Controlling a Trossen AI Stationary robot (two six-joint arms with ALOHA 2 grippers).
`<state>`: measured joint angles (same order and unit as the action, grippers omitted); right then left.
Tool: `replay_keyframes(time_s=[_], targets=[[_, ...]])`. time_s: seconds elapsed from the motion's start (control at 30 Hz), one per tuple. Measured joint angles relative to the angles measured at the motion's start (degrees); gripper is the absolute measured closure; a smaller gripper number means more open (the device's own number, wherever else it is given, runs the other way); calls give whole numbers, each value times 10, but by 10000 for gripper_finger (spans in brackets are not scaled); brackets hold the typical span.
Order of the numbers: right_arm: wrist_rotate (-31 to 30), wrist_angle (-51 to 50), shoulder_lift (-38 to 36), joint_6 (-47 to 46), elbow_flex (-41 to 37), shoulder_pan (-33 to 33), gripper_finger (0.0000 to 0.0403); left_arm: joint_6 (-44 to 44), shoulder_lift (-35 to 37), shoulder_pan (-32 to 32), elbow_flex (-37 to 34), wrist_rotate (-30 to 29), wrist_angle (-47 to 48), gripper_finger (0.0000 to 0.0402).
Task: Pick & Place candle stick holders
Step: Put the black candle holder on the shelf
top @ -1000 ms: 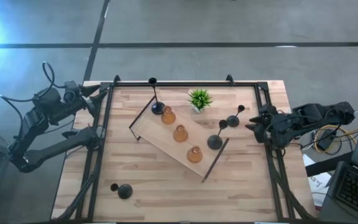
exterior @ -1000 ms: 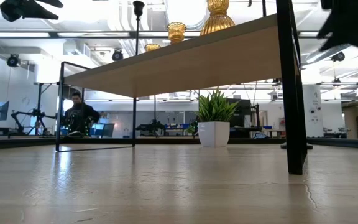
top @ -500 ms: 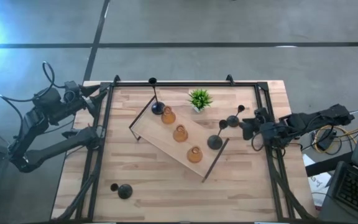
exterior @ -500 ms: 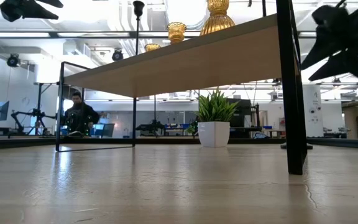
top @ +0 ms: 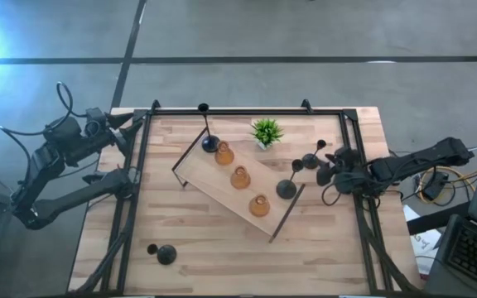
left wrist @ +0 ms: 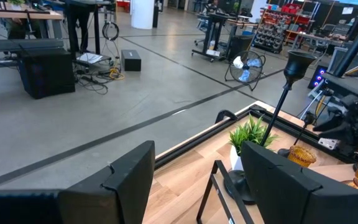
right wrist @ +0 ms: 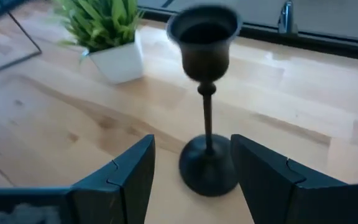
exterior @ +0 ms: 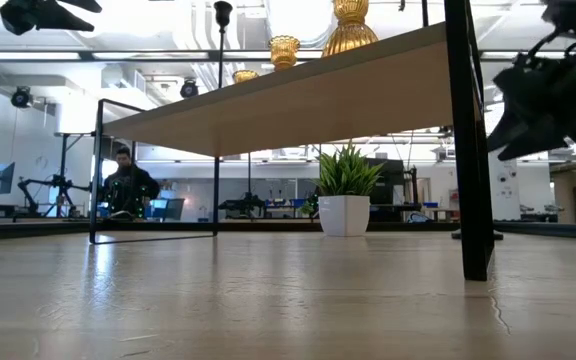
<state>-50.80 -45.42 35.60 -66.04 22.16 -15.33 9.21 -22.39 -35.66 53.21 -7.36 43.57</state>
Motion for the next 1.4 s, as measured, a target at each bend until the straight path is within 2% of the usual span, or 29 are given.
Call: replay_keyframes(time_s=[0.2, 0.53, 0.77, 0.97, 1.23, 1.4], targets=[[-23, 100, 18, 62, -55, 4, 200, 0, 0, 0, 0, 0, 0, 158], [-21, 288, 50, 159, -129, 48, 200, 0, 0, 0, 0, 0, 0, 158], [-15, 329, 76, 200, -133, 94, 212, 0, 0, 0, 0, 0, 0, 158], [-12, 333, 86, 204, -126, 119, 236, 0, 0, 0, 0, 0, 0, 158], [6, 410, 114, 270, -126, 144, 279, 0, 0, 0, 0, 0, 0, 158], [15, 419, 127, 271, -124, 174, 335, 0, 0, 0, 0, 0, 0, 158]])
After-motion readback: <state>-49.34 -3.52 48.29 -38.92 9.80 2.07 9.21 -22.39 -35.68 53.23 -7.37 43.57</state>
